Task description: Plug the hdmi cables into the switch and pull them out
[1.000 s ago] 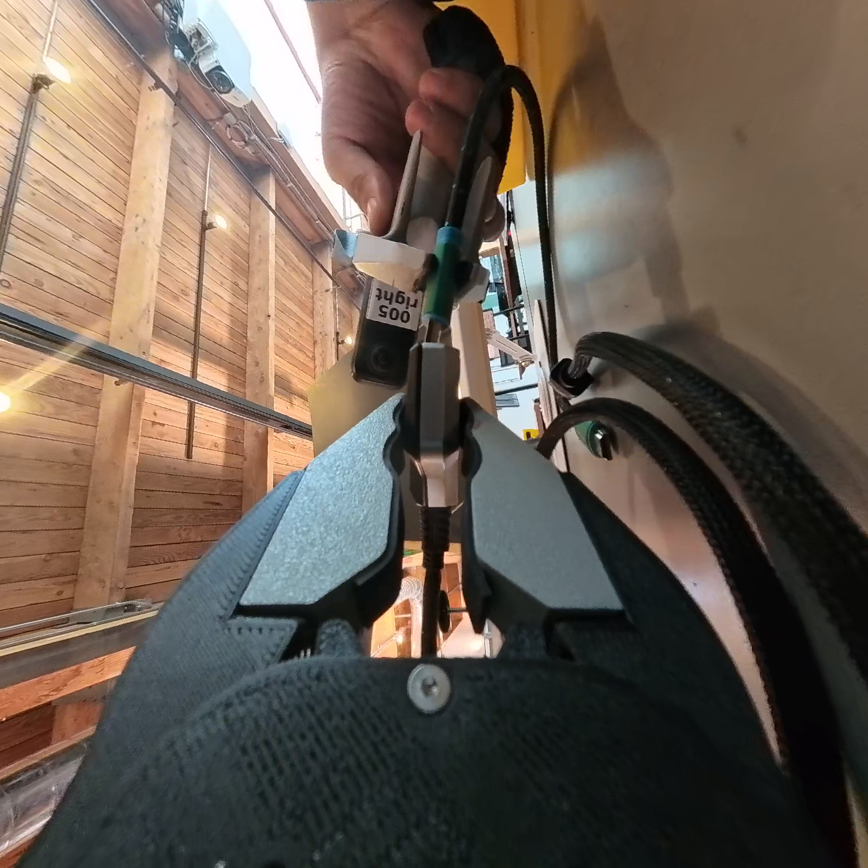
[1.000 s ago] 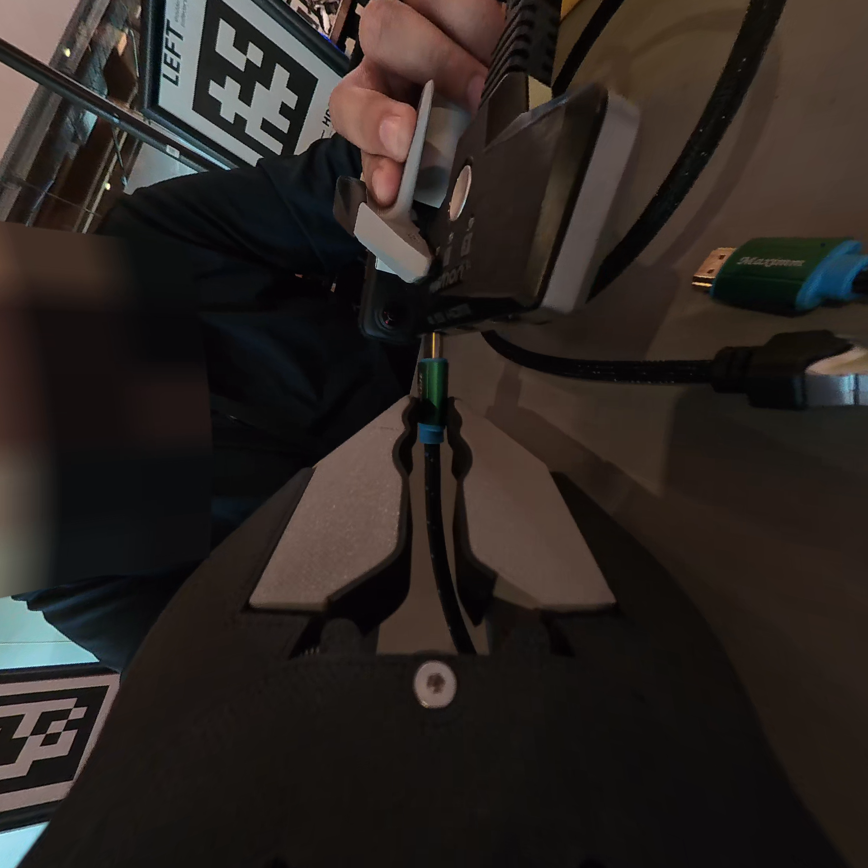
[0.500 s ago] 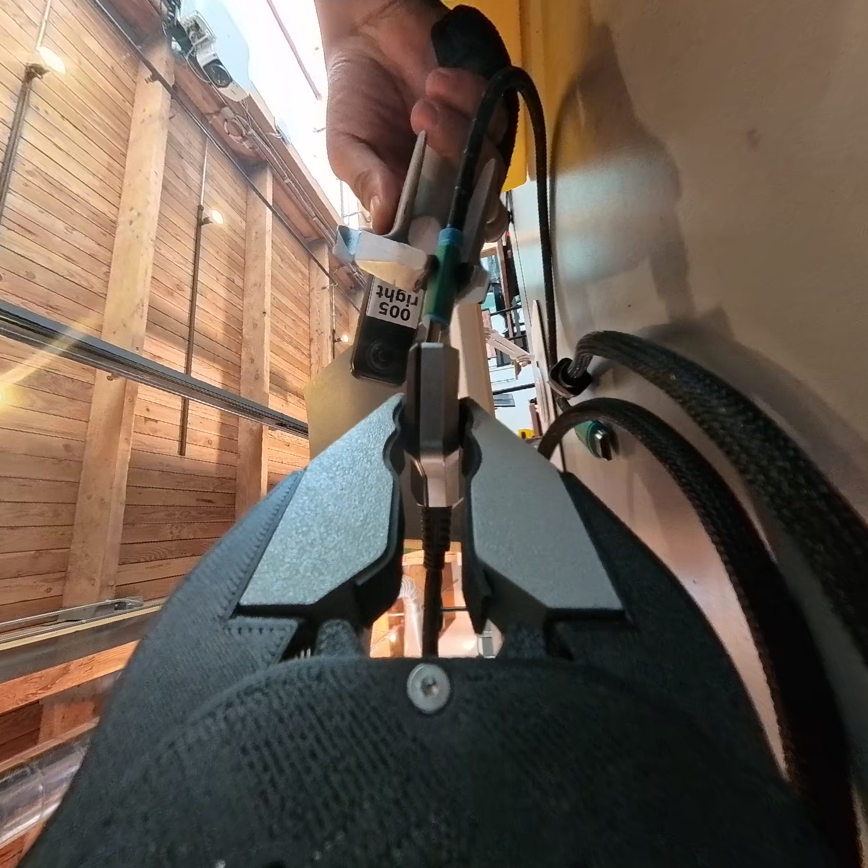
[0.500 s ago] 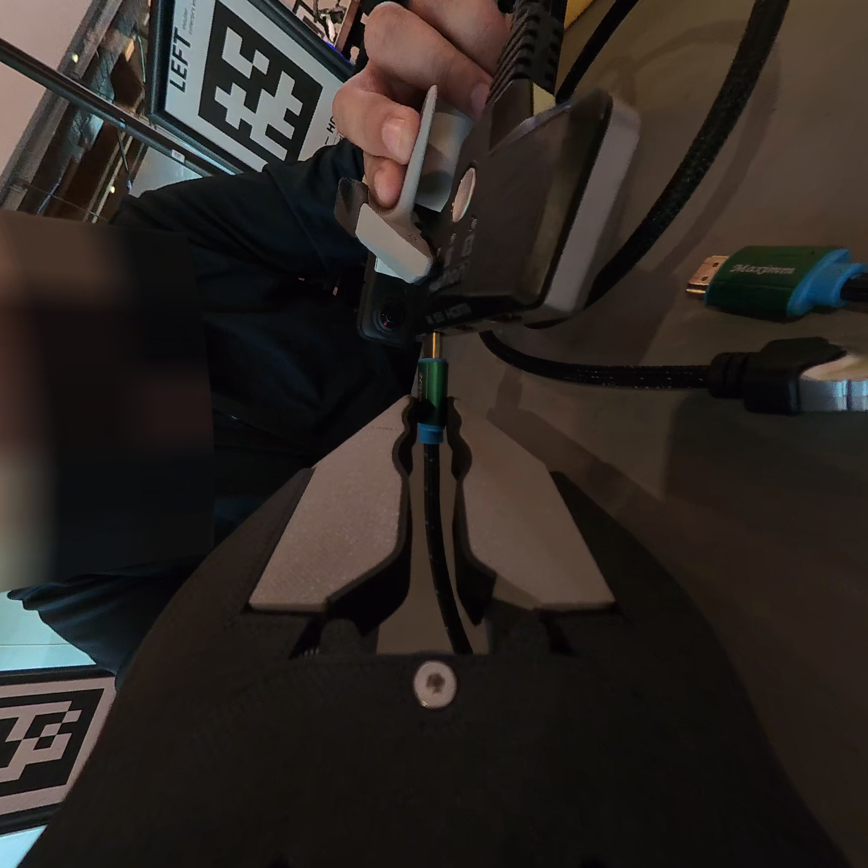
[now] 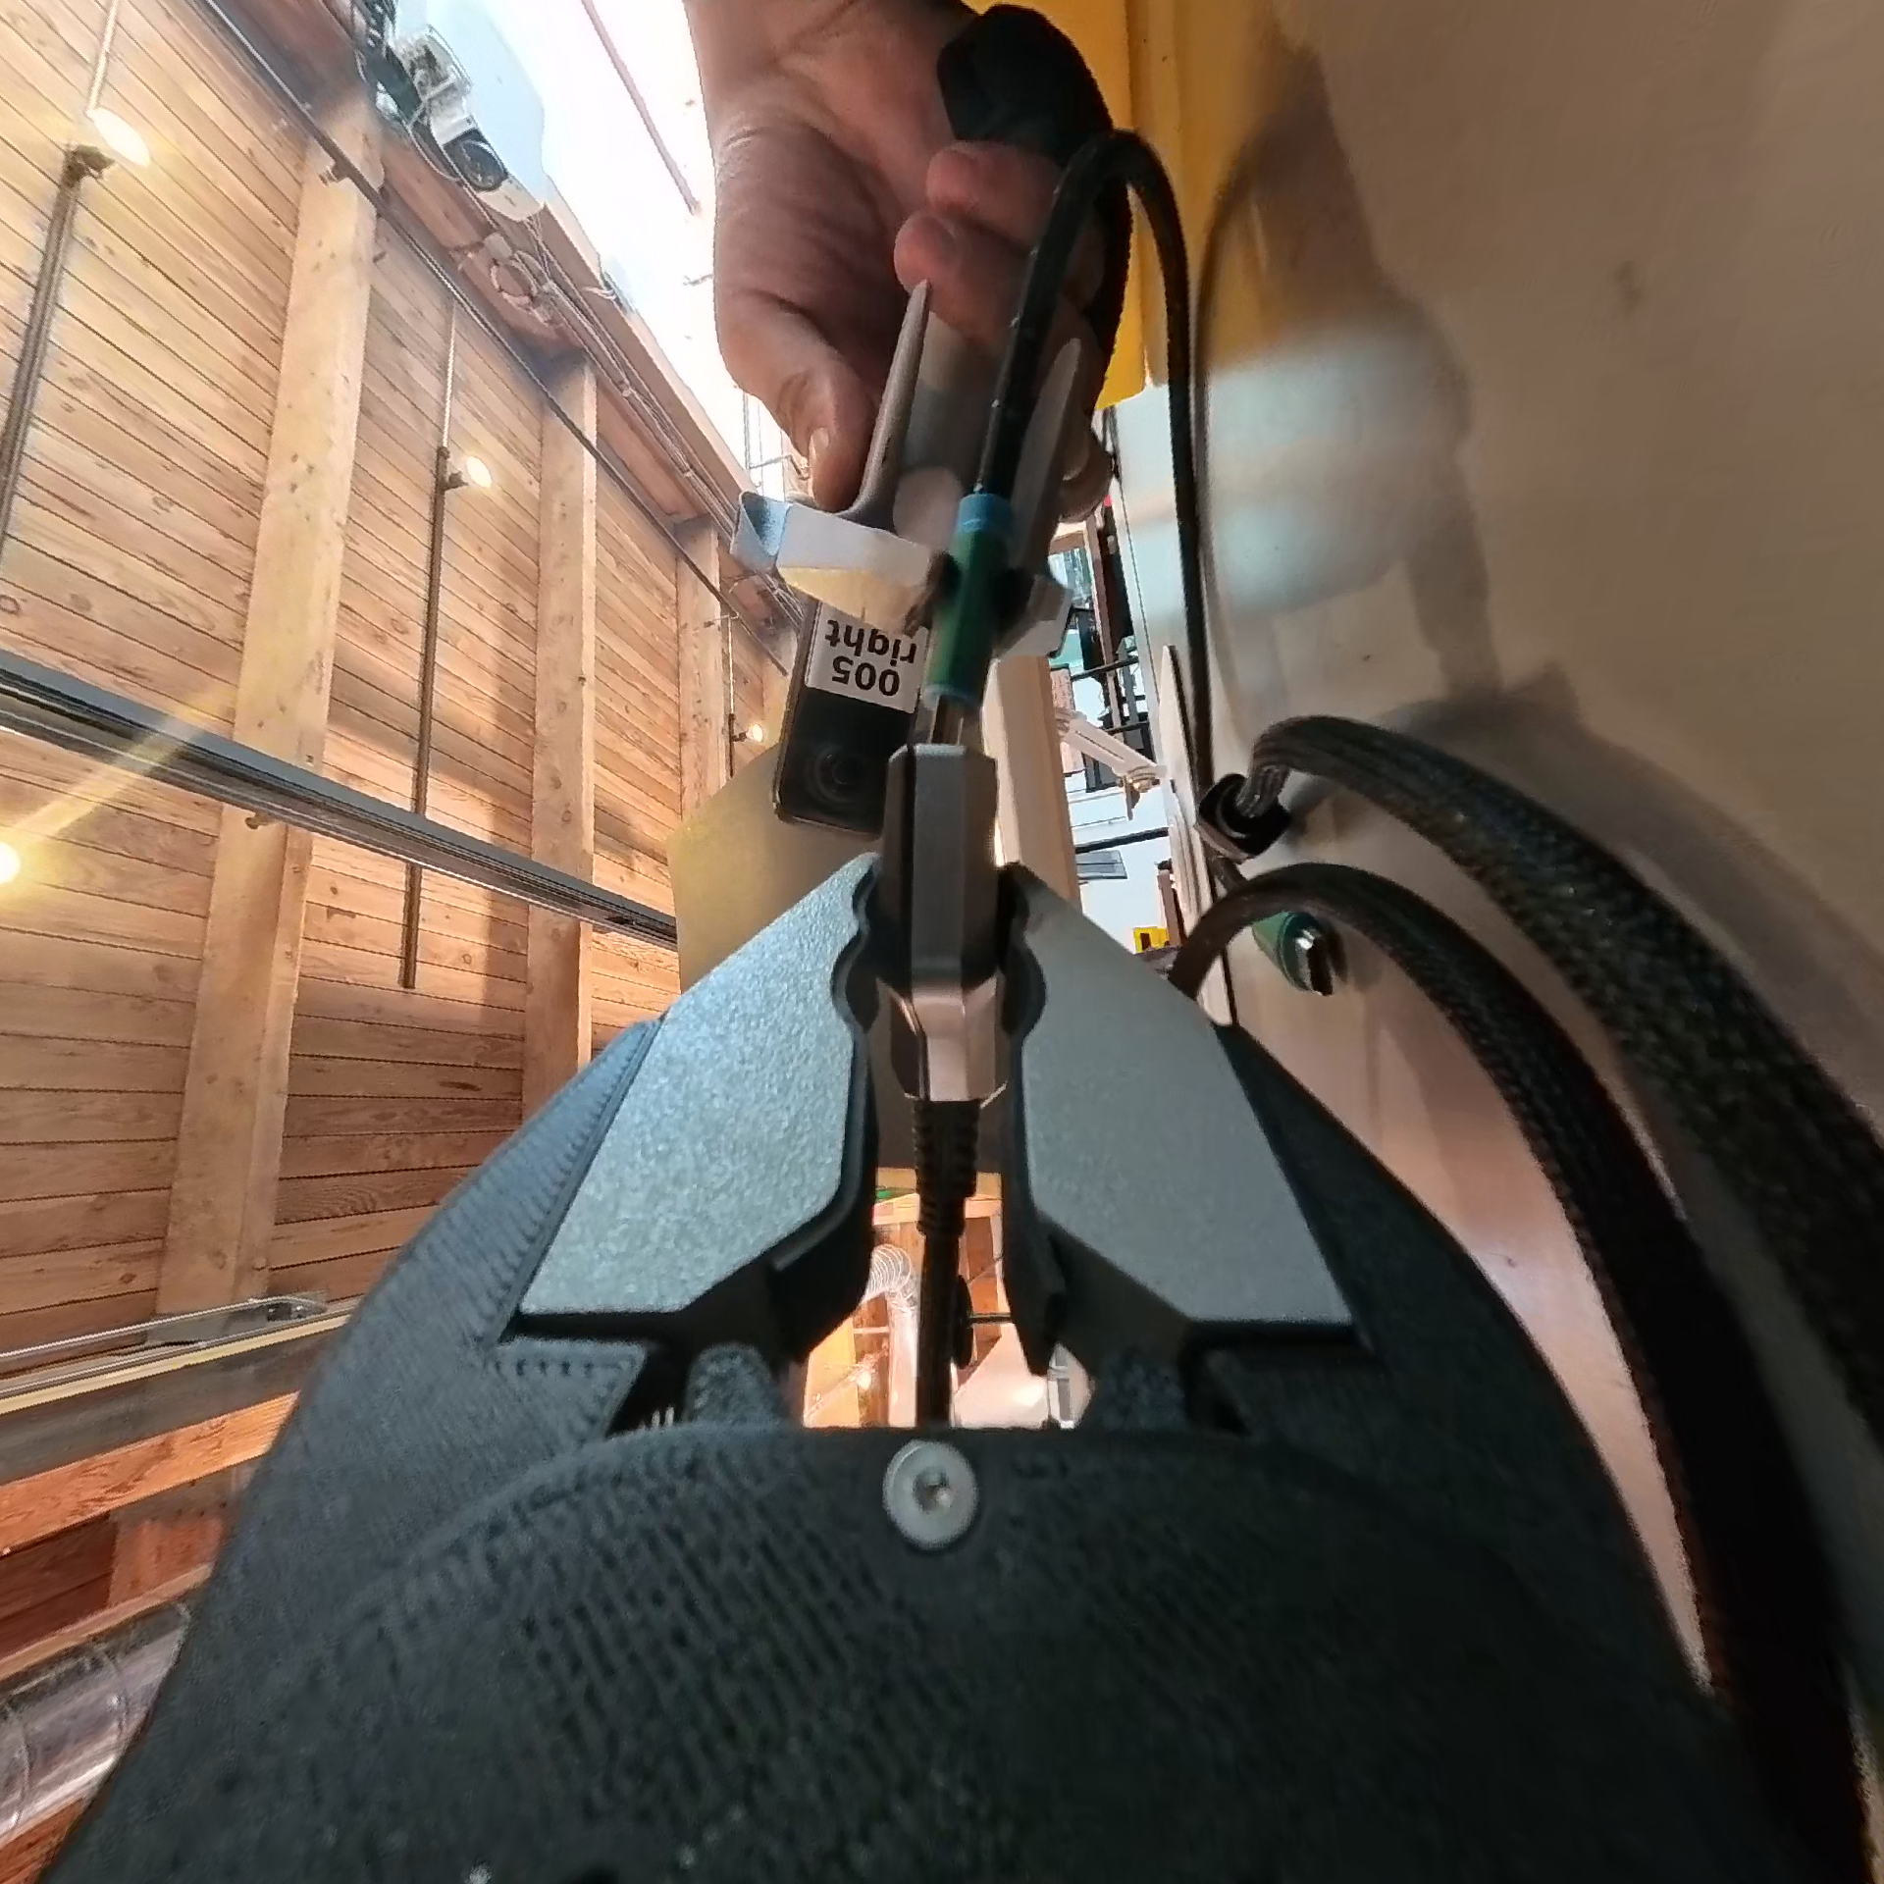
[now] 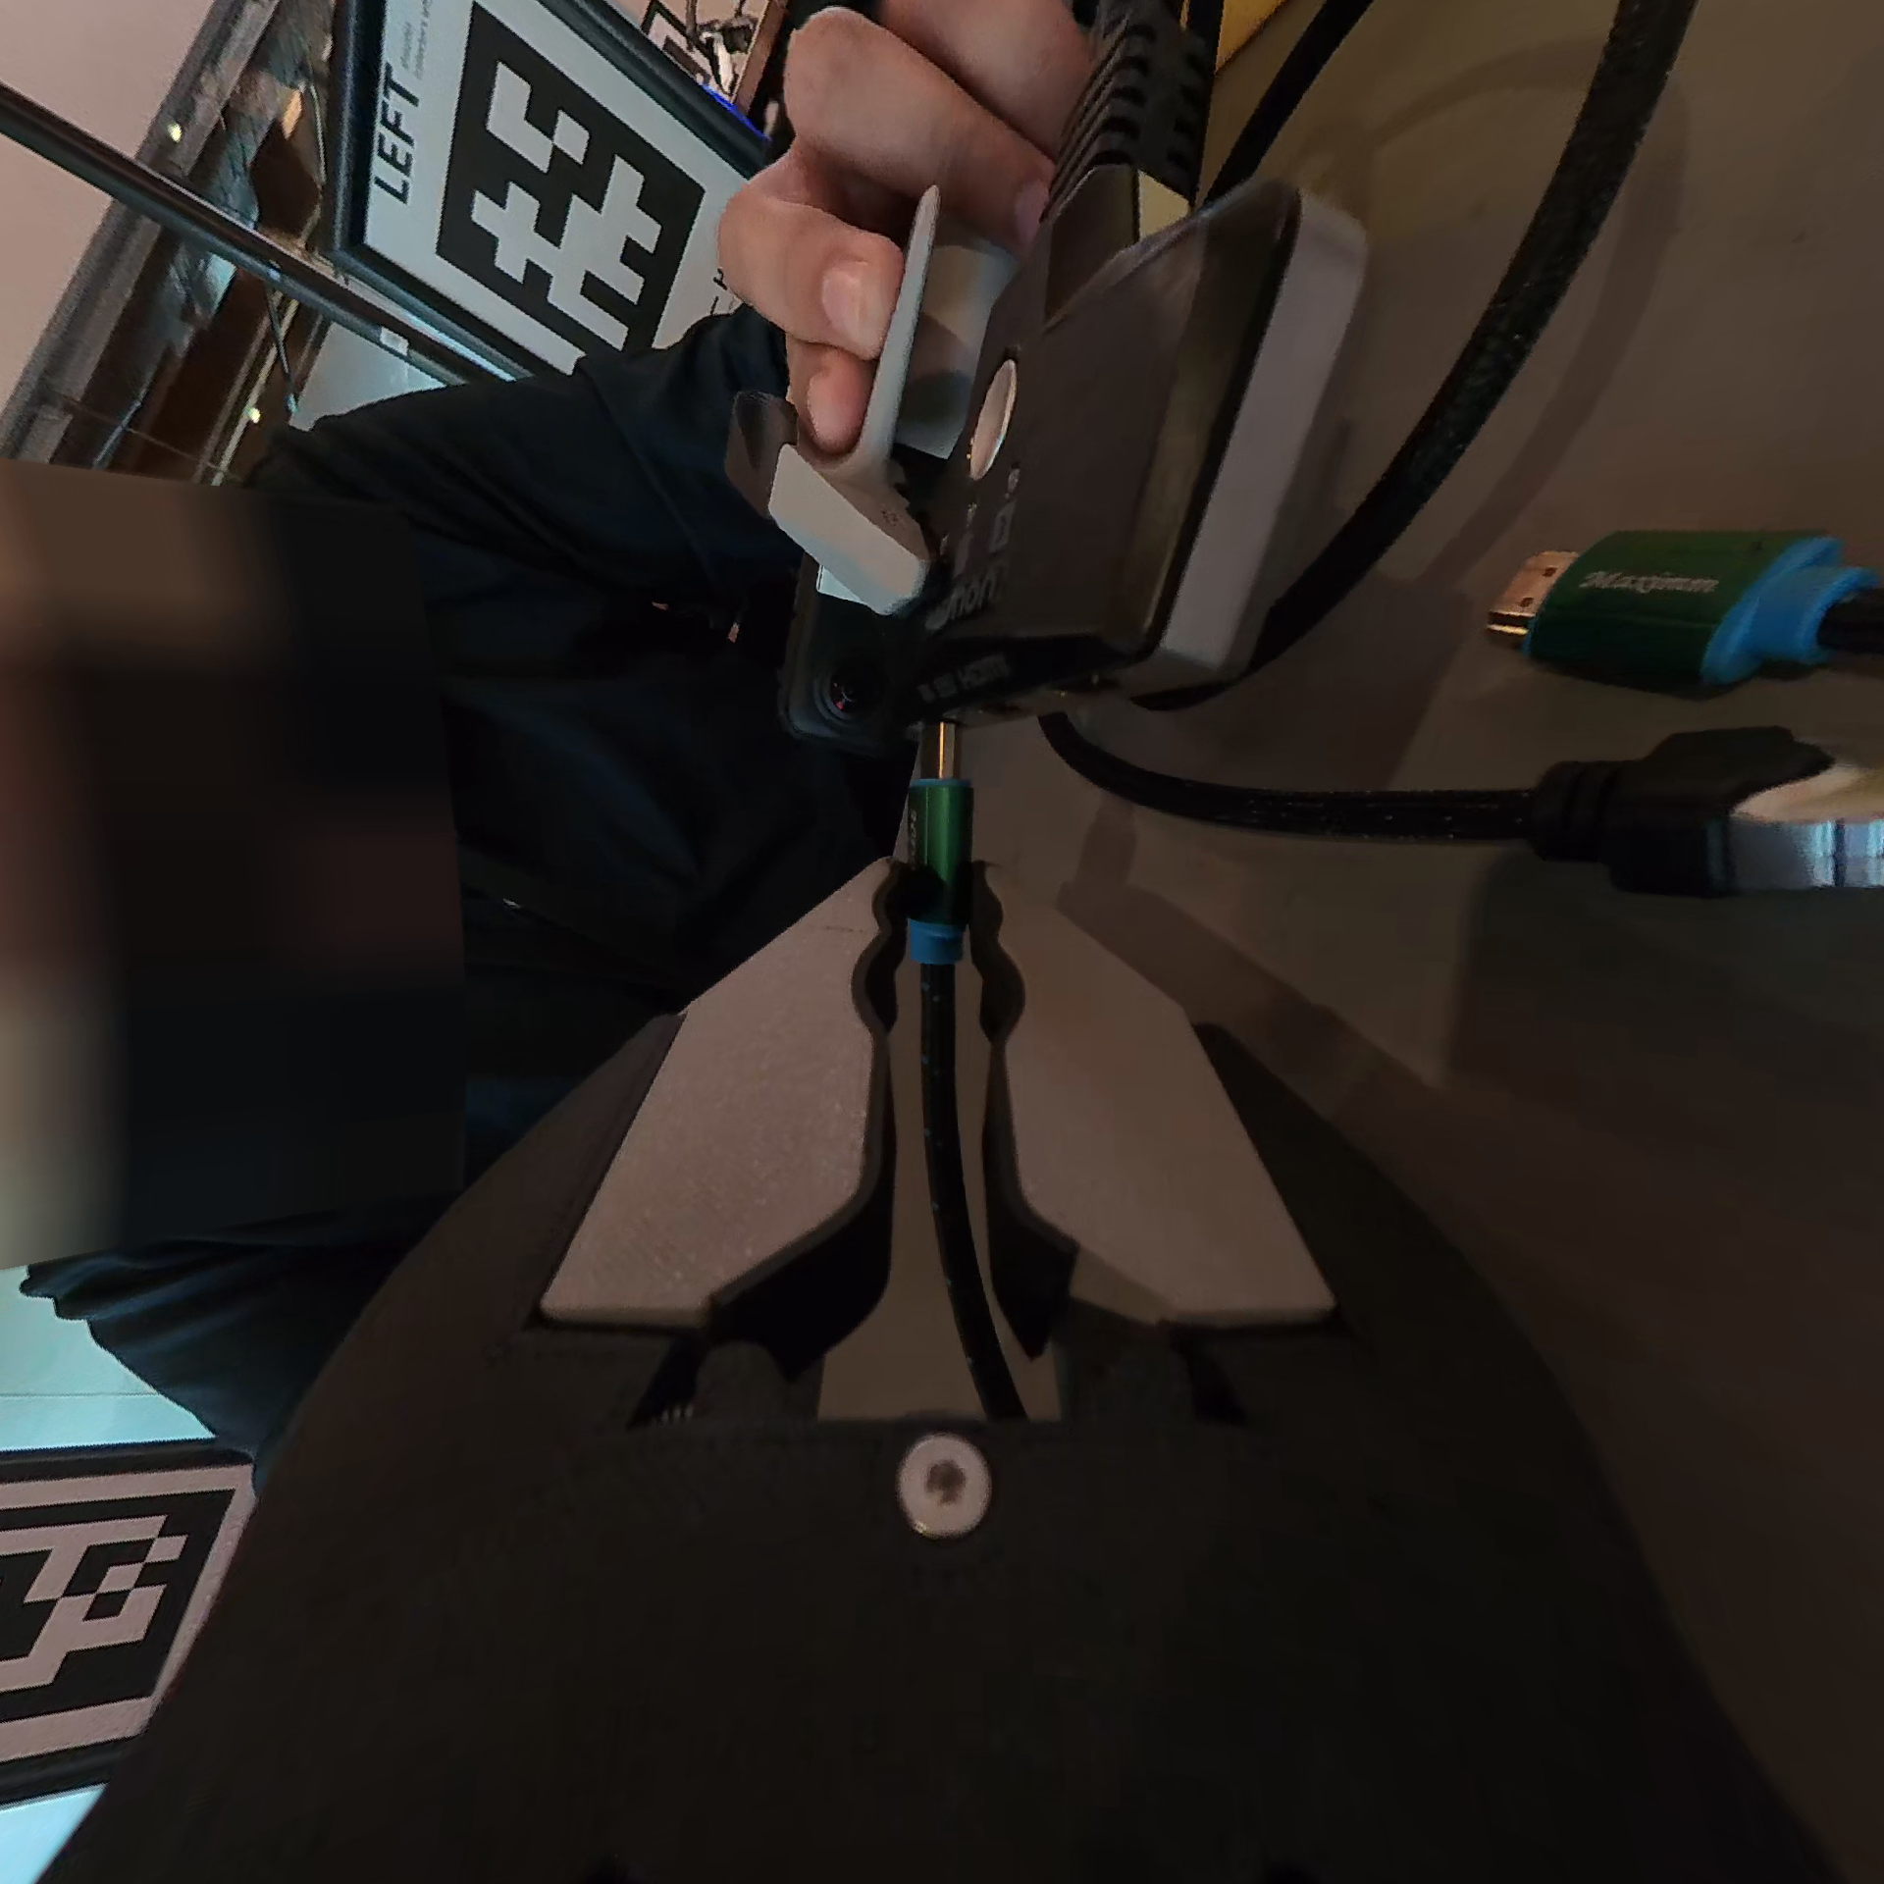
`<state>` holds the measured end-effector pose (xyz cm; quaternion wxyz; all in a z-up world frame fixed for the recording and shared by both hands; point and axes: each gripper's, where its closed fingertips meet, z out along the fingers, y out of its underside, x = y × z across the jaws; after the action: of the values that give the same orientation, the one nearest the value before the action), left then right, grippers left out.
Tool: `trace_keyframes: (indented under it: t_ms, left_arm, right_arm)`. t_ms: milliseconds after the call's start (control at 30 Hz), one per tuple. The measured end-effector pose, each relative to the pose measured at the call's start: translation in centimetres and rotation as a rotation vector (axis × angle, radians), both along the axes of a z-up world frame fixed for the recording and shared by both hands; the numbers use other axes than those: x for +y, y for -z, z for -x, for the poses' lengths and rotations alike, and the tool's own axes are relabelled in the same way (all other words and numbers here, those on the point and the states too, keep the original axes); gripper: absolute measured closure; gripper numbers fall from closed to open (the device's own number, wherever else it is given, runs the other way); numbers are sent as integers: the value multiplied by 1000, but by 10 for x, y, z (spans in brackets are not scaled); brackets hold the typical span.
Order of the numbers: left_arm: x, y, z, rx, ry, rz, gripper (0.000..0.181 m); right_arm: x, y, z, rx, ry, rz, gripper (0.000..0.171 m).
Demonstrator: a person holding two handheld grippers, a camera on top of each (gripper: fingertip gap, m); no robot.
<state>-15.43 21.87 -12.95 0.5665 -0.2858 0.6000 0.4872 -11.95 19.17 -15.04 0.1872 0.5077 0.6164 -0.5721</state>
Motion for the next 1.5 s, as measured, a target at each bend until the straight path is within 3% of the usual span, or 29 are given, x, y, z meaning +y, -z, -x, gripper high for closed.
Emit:
trace_keyframes:
  t_ms: [433, 667, 1033, 1500]
  left_arm:
    - [1, 5, -2, 13, -2, 13, 163]
    - [-8, 0, -14, -15, 55, 7, 163]
    - [-2, 10, -12, 54, -15, -8, 163]
    - [-1, 1, -3, -67, -59, 43, 164]
  right_arm:
    - [-1, 4, -1, -23, -8, 7, 162]
    - [-12, -1, -13, -42, -99, 88, 162]
    - [-3, 7, -8, -94, -59, 80, 163]
    - [-2, -5, 3, -39, -60, 130, 164]
